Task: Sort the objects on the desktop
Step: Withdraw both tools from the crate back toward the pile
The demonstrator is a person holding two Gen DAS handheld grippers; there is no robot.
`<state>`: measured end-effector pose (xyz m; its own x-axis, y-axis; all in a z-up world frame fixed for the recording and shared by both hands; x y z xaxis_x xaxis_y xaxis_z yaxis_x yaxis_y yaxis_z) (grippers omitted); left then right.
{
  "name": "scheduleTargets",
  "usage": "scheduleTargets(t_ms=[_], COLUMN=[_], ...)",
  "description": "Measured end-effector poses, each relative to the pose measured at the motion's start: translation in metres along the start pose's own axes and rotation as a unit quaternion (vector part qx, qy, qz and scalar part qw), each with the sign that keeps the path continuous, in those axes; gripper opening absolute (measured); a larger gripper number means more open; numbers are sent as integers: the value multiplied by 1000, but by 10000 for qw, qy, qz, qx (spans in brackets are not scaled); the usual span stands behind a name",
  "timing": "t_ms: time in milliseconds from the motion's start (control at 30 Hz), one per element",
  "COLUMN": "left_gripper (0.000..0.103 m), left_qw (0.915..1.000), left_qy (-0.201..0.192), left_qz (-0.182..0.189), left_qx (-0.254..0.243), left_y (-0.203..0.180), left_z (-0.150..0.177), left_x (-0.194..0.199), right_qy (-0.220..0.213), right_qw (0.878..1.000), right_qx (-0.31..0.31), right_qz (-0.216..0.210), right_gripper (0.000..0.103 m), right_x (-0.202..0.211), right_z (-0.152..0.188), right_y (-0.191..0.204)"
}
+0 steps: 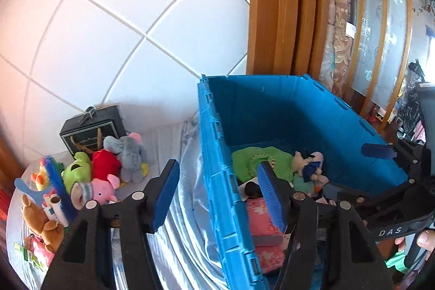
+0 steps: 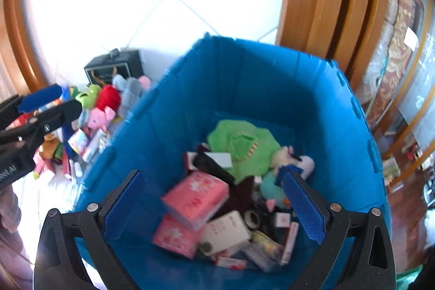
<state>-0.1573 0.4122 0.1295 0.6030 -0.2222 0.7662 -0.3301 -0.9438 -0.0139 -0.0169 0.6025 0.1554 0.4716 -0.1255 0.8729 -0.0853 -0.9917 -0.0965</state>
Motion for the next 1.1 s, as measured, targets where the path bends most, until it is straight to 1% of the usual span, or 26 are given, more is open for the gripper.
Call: scheduleTargets(t_ms=[100,233,400,433,467,600,767,833,900,967,1100], left_gripper=[59,59,59,61,64,65,65,65,65,65,65], left_qw=[9996,9972,9893,9872,9853,9802,9698,9674,9675,9652,9571], left_qy=[-190,-510,-983,-1047,-1108,-1178,-1336,-1374,-1214,-1068,-866], left_qz=[-160,-364,-720,-819,-891,-1082,-1262,-1277,-1352,-1520,-1776], left_qx=[146,416,805,877,945,1168,1606,1701,1756,1841,2120], left_y=[17,44,83,91,98,127,166,181,194,208,238], left_z=[12,29,57,63,69,95,127,138,146,154,173], left_x=[9,25,45,47,48,48,53,54,51,47,40], right_qy=[-370,-893,-1262,-1356,-1514,-2019,-2461,-2499,-2389,-2298,-1950], right_qw=[9993,9959,9909,9891,9860,9720,9581,9550,9577,9593,9599], right_qx=[-19,49,255,313,384,614,773,892,1051,1204,1495], right_qz=[31,-147,-396,-472,-579,-1031,-1247,-1325,-1215,-1117,-1350], right_gripper=[103,103,103,103,103,103,103,103,103,103,103], right_x=[10,25,34,35,36,40,40,36,24,12,-18], right_z=[3,5,6,6,8,13,15,15,13,13,13], right_y=[22,54,100,110,120,155,195,214,236,256,291])
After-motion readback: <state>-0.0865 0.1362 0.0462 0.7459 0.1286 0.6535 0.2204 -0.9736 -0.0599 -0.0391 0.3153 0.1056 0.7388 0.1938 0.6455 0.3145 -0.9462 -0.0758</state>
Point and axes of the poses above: each gripper's, at about its wrist camera, not at the fingertips, and x roughly against the way its jaws point, y to its left, z to its underside, the point moved 2 cm from there along -x, roughly the way its jaws point, and after that the axes turned 15 degrees about y, right-handed, at the moved point
